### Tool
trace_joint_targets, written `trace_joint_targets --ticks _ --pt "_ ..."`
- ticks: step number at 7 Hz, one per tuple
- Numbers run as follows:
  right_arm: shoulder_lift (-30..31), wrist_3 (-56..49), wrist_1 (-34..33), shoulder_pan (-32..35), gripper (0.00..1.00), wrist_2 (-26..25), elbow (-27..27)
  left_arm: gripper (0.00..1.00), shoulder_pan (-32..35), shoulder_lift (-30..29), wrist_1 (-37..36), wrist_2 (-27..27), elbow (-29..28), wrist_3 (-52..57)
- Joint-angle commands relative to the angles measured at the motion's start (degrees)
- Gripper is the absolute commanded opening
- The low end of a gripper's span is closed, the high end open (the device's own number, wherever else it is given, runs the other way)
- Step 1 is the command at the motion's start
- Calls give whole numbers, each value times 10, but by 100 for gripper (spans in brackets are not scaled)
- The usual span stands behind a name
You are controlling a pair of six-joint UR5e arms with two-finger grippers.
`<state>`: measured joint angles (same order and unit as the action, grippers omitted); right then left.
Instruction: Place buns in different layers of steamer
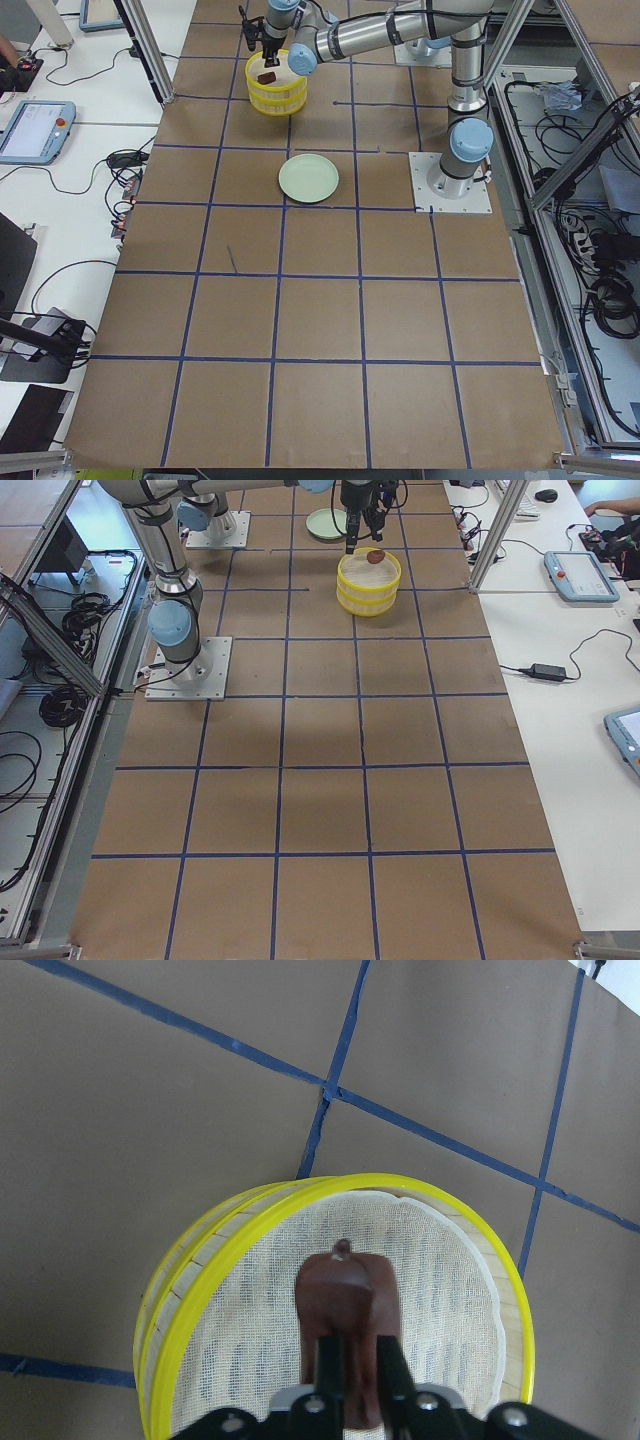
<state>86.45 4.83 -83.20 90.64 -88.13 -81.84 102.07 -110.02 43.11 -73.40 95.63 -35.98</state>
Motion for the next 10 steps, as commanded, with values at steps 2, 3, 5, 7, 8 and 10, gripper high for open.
trace_joint_targets --ticks 2,3,5,7,8,10 --pt "3 -42 -2 -5 100 -5 -12 100 -15 15 14 -22 9 104" --pt "11 -43 0 -3 100 -5 -19 100 -58 26 105 -48 -3 184" --pt "12 -39 1 -3 100 1 -21 100 -151 99 280 -66 -4 393" --pt "16 -41 6 -7 100 1 -24 100 -201 204 438 -96 -11 414" --pt "15 -39 7 -6 100 0 -24 100 -201 223 512 -126 -48 414" --pt "17 -44 4 -3 100 -45 -19 100 -200 220 561 -111 -73 413"
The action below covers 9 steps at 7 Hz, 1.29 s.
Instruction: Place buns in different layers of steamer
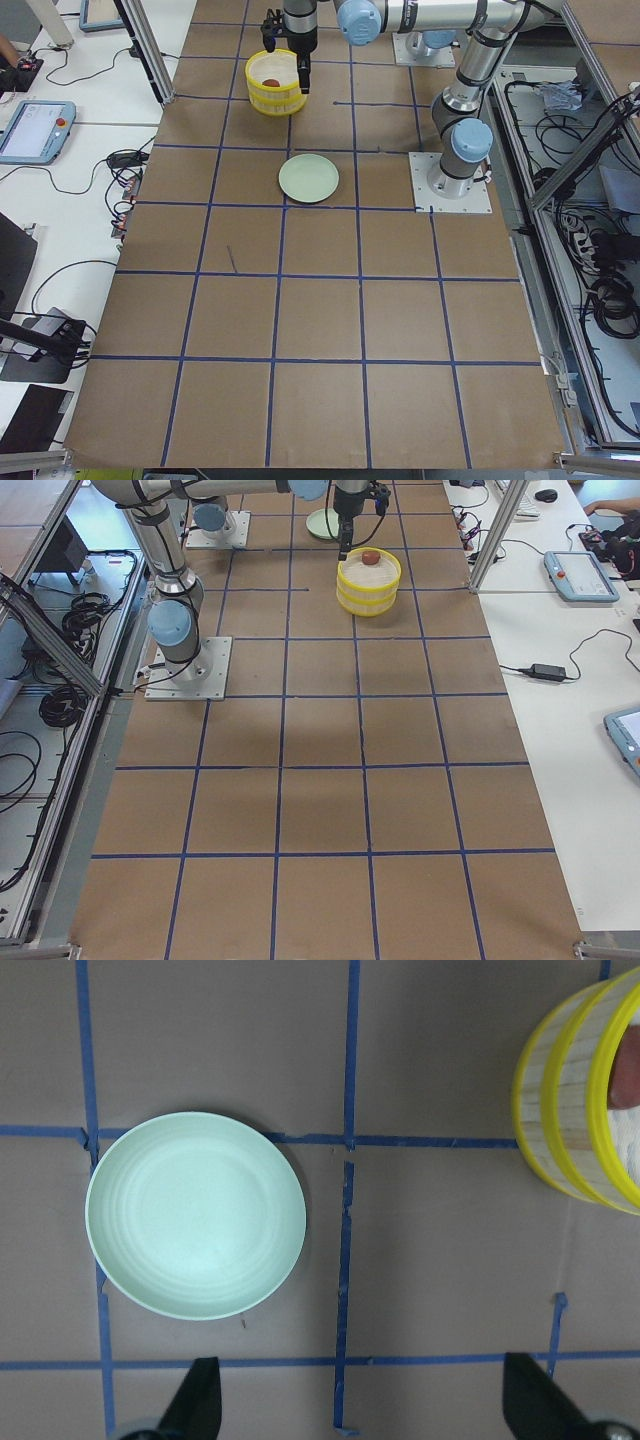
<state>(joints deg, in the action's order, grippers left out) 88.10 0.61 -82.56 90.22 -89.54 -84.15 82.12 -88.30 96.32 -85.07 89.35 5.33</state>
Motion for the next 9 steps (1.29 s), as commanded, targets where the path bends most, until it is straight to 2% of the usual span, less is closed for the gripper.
trace_joint_targets --ticks 1,2,5,6,9 --pt "1 9 -2 0 100 9 5 100 1 4 26 8 -20 -8" --pt "1 9 -4 -2 100 38 7 100 2 10 26 11 -9 -8" --pt "1 1 -3 -3 100 15 9 100 3 8 25 13 -7 -9" --pt "1 0 -4 -3 100 -16 10 100 3 8 25 13 -7 -9" --pt "1 0 -6 0 100 -19 15 100 6 21 26 5 15 -2"
